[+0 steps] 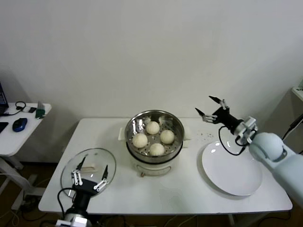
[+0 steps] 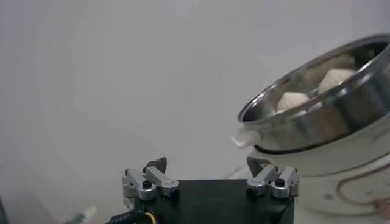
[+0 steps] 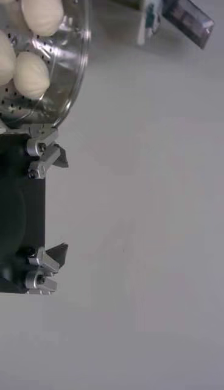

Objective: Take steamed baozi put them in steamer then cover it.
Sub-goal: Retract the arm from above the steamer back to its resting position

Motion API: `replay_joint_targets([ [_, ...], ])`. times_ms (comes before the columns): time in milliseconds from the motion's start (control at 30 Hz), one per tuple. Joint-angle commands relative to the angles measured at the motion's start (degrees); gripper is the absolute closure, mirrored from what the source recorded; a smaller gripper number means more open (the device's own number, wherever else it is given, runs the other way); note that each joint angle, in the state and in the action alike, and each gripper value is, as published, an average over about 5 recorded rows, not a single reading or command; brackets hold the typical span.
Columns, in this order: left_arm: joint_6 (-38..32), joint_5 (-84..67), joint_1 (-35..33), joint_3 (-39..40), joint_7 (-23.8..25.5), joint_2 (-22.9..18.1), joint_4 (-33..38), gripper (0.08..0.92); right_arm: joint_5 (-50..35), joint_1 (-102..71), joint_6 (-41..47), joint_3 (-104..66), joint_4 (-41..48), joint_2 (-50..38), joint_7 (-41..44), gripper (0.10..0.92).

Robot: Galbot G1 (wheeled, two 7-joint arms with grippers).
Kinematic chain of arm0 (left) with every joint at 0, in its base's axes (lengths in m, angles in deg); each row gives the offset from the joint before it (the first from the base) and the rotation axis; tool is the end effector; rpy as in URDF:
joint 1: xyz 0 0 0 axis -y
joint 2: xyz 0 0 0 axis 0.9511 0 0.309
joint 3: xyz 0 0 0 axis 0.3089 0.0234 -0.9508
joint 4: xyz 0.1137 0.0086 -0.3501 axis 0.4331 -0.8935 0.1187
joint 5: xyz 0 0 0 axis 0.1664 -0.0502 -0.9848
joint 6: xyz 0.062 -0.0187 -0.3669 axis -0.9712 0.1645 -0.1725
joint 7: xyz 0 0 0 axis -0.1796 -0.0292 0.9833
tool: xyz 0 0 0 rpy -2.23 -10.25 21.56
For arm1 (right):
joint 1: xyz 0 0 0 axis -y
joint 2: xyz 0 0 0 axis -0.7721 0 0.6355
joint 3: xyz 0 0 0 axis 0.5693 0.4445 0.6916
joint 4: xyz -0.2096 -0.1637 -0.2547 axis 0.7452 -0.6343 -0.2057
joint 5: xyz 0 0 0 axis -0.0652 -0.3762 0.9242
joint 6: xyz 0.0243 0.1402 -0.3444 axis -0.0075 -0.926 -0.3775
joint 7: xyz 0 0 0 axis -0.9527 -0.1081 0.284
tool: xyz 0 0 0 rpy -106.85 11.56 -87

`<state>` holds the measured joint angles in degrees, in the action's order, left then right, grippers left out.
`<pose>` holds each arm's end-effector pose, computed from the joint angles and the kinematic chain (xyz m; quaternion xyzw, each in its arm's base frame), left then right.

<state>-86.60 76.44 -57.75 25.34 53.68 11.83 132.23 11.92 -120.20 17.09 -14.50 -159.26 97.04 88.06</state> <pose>0.1381 0.0448 -0.3233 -0.0251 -0.9561 -0.2911 0.0217 0.4189 -0.1764 -0.2092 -0.2637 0.9462 -0.1848 0.0308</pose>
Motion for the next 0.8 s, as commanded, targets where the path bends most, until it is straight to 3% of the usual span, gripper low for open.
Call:
replay_joint_targets([
  [33, 7.0, 30.21, 0.01, -3.01, -0.38, 1.59, 0.89, 0.177, 8.6, -39.88, 0.36, -38.13, -10.48, 15.71, -2.57, 0.203],
  [233, 11.3, 55.42, -2.09, -3.37, 3.76, 3.09, -1.13, 0.177, 12.88, -46.22, -0.46, -40.64, -11.88, 24.41, -1.0, 0.203],
  [367, 10.45, 64.82, -0.66, -2.53, 4.54, 2.98, -5.84, 0.177, 14.46, -47.63, -0.87, -40.51, -11.97, 27.08, -0.53, 0.203],
  [800, 8.5, 63.8, 14.41, -1.8, 0.51, 1.84, -25.45, 0.177, 17.93, -48.69, -1.27, -40.34, -10.16, 28.62, 1.34, 0.203],
])
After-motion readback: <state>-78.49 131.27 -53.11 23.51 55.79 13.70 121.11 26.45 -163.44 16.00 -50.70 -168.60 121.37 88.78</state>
